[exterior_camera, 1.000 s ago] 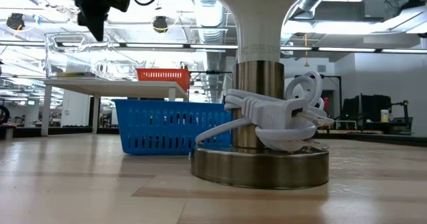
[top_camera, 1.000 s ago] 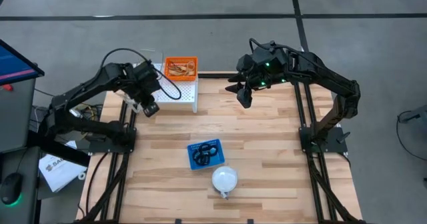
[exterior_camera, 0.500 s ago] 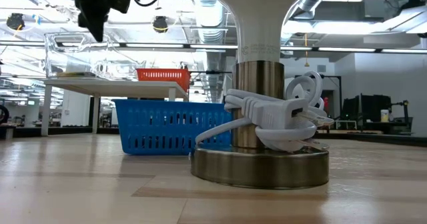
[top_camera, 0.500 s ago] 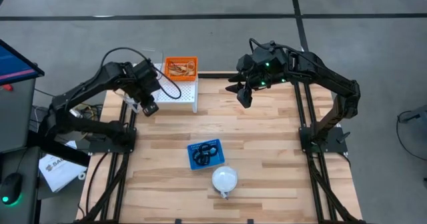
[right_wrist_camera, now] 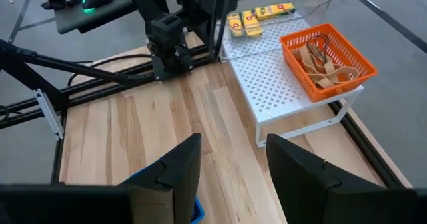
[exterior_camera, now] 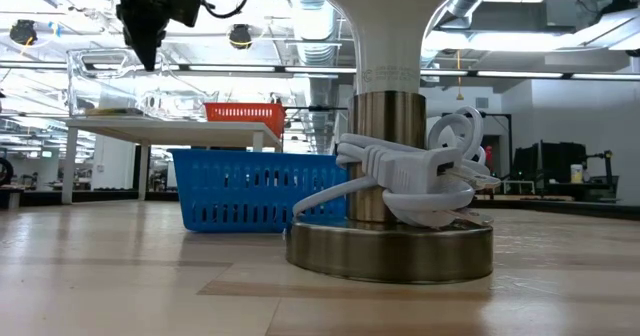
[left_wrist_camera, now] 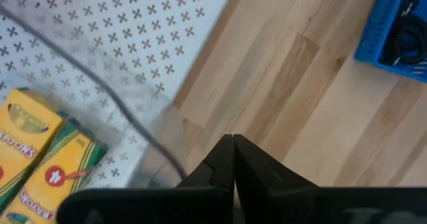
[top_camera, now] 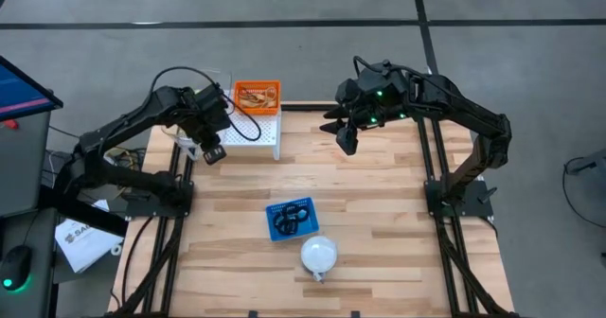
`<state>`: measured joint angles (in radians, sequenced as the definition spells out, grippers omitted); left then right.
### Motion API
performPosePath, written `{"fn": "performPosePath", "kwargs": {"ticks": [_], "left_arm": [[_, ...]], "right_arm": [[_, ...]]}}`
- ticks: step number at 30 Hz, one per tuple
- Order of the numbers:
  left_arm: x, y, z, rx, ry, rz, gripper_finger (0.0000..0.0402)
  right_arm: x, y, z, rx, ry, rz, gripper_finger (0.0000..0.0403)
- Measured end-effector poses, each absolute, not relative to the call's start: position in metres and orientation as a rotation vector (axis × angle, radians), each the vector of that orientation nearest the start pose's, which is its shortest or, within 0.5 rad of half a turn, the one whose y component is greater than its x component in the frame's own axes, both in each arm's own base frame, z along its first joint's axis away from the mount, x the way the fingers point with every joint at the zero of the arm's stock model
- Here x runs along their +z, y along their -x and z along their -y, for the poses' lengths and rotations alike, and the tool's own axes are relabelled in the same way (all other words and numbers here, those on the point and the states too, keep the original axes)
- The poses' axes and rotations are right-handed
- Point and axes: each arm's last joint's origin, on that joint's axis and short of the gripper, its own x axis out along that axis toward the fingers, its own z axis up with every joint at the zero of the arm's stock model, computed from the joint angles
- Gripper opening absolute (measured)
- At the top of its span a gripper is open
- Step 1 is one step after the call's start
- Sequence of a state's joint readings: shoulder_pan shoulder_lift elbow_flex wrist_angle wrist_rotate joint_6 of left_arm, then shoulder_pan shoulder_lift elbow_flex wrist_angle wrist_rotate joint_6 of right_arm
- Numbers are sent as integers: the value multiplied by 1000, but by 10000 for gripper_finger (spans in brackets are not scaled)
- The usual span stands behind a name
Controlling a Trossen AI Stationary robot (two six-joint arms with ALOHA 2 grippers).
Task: Pick & Place Office Desk Supplies
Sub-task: Adjust the transparent bin on the shelf
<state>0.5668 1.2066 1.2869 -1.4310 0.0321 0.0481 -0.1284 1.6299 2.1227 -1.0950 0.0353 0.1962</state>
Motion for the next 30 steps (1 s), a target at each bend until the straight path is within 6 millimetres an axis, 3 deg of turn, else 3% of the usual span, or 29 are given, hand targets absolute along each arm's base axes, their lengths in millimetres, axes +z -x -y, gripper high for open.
{"fn": "performPosePath", "kwargs": {"ticks": [13, 20, 25, 30], "left_arm": [[335, -165, -118, 419, 375, -1198, 0], [339, -166, -118, 411, 411, -1126, 0], [368, -154, -108, 466, 465, -996, 0], [394, -128, -99, 759, 427, -975, 0]], "right_arm": [[481, -300, 39, -218, -230, -589, 166], [481, -300, 39, -218, -230, -588, 166], [481, -300, 38, -218, -230, -588, 166], [482, -301, 38, -215, -227, -574, 166]]}}
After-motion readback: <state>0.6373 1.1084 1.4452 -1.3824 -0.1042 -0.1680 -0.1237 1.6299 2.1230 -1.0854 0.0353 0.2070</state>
